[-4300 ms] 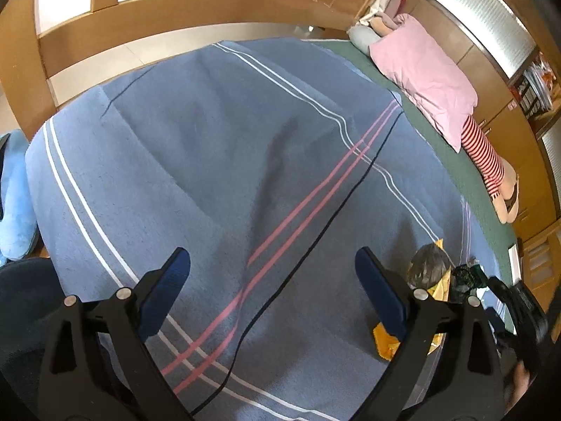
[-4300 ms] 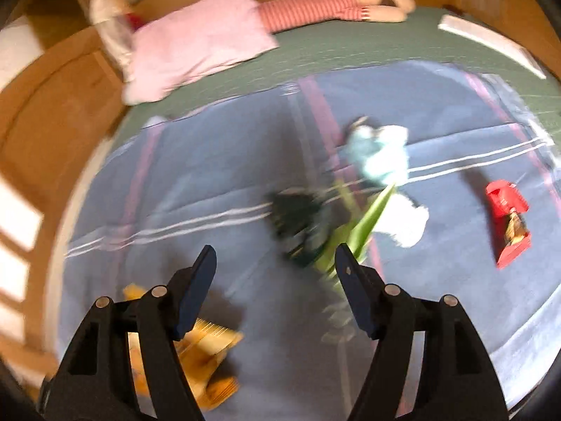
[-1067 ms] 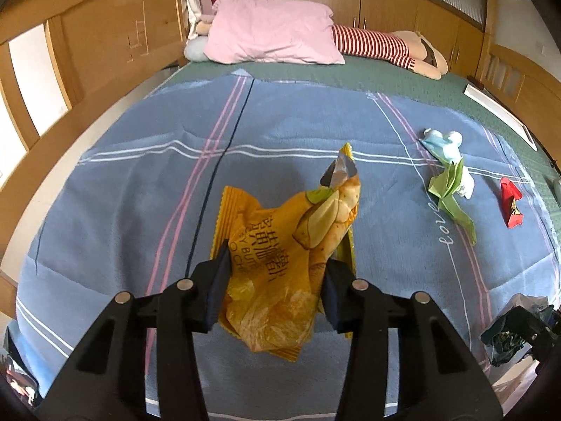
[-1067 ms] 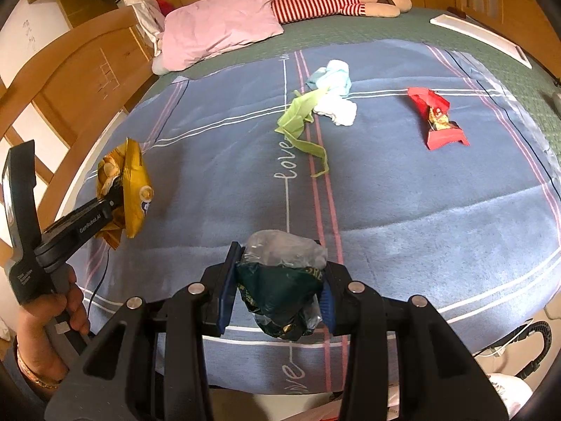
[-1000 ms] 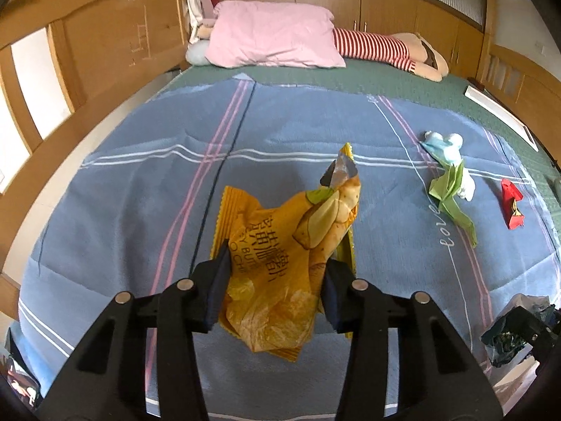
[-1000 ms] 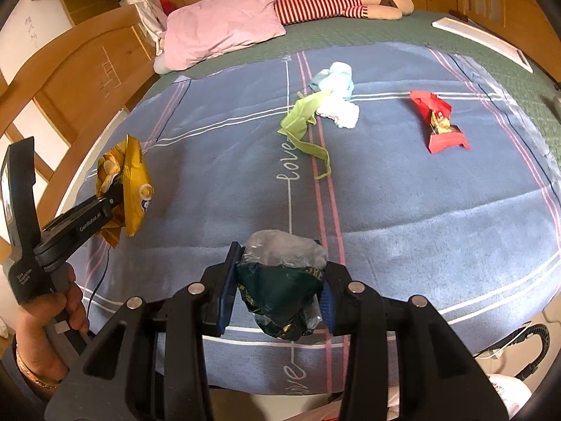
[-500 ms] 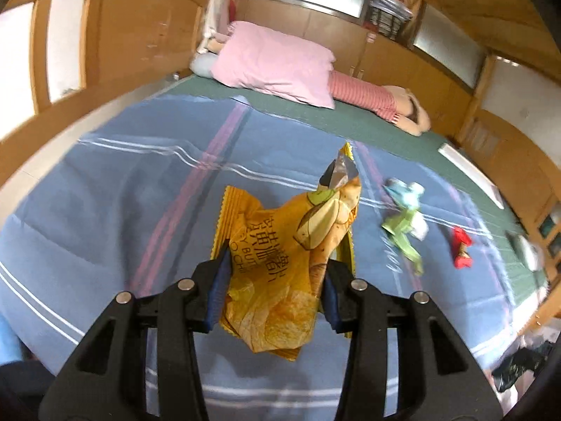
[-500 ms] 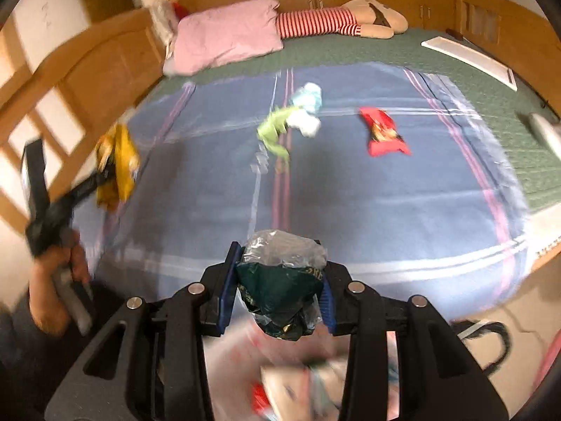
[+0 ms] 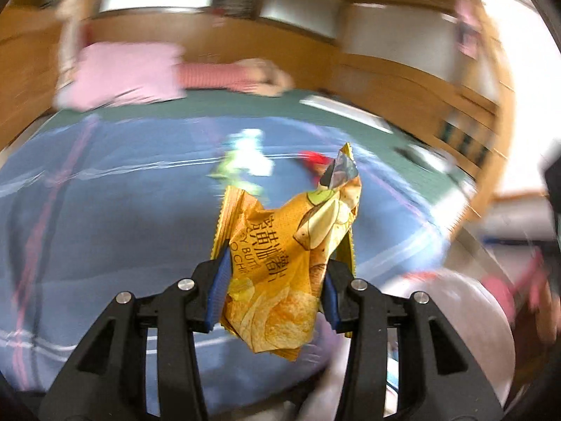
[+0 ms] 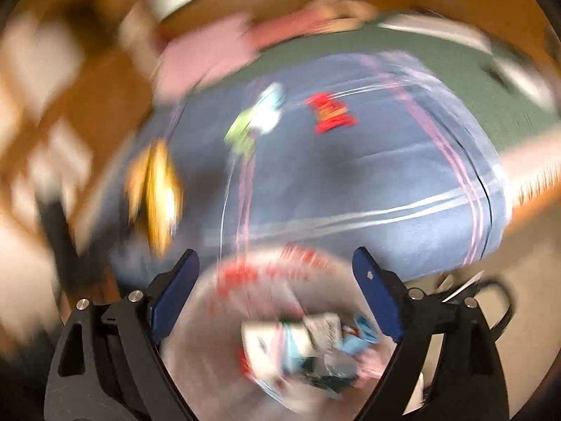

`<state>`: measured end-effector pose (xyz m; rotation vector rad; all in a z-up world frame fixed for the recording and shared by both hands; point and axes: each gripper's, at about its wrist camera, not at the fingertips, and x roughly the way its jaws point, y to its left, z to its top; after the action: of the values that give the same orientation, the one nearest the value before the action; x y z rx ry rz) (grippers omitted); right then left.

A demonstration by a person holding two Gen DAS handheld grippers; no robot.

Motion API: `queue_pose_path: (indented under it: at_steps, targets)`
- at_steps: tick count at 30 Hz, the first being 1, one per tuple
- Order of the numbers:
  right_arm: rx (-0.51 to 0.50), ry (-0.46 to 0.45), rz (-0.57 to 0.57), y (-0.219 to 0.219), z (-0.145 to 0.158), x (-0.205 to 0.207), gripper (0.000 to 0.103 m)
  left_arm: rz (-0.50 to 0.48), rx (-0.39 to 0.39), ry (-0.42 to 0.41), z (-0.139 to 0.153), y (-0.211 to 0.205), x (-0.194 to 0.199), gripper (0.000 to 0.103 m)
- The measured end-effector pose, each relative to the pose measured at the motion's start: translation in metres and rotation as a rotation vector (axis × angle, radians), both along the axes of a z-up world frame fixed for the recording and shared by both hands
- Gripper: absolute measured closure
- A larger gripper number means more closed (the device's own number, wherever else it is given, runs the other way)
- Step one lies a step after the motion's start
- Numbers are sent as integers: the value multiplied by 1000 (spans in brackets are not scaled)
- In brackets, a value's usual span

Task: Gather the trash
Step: 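Carry the chip bag and green bag to the trash bag and open both tools, then reach both tools toward the white tissue and green paper crane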

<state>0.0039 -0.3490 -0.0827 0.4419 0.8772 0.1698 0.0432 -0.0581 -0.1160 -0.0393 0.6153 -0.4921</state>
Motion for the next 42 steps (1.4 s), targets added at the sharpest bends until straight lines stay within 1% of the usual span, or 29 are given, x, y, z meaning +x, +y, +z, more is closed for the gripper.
queue_pose_path:
  at_steps: [2,4,5,6,8,11,12,14,15,16,17,18,19,21,24,26,30,31,34,38,42]
  targets:
    - [63,-13,-123,-20,0,4,16,-96,5,-26,-1,-20,-14,58]
    - [101,-29,-209,-31,2,3,16,-219,-4,-7,-7,-42,-28,58]
    - [111,-31,-229,-34,1,1,16,-286,-16,13,-10,-51,-33,58]
    - [113,-30,-236,-36,2,2,16,-330,-22,17,-12,-57,-39,58]
    - [95,-18,-237,-32,1,3,16,-452,-34,30,-14,-71,-52,58]
    - [83,-7,-235,-28,-1,3,16,-583,-28,56,-20,-87,-65,57]
    - [88,-4,-235,-29,-2,5,16,-635,-14,61,-22,-94,-72,55]
    - [107,4,-236,-30,-5,6,16,-706,30,47,-26,-106,-83,38]
    - [113,6,-236,-29,-5,8,16,-711,52,29,-27,-109,-88,30]
    - [119,9,-237,-29,-6,9,16,-710,70,14,-28,-111,-89,25]
    - [121,9,-238,-28,-7,9,16,-697,82,4,-28,-112,-90,21]
    - [121,9,-239,-27,-8,9,16,-661,87,-1,-28,-111,-86,15]
    - [119,7,-241,-27,-7,9,16,-627,82,2,-28,-108,-82,14]
    - [115,-1,-249,-28,-5,8,16,-540,59,28,-27,-101,-67,14]
    - [124,-19,-269,-33,-1,6,16,-401,49,61,-30,-91,-40,14]
    - [129,-34,-284,-36,3,4,16,-331,46,71,-31,-79,-29,14]
    - [127,-43,-299,-39,4,4,16,-180,58,55,-27,-57,-12,14]
    - [123,-40,-299,-38,4,5,16,-144,68,48,-24,-52,-15,14]
    - [107,-29,-291,-33,1,8,16,-19,122,43,-25,-40,-5,14]
    - [84,-18,-268,-21,-4,14,16,115,118,96,-27,-17,7,14]
    - [68,-13,-241,-9,-6,21,16,190,125,128,-29,-4,13,14]
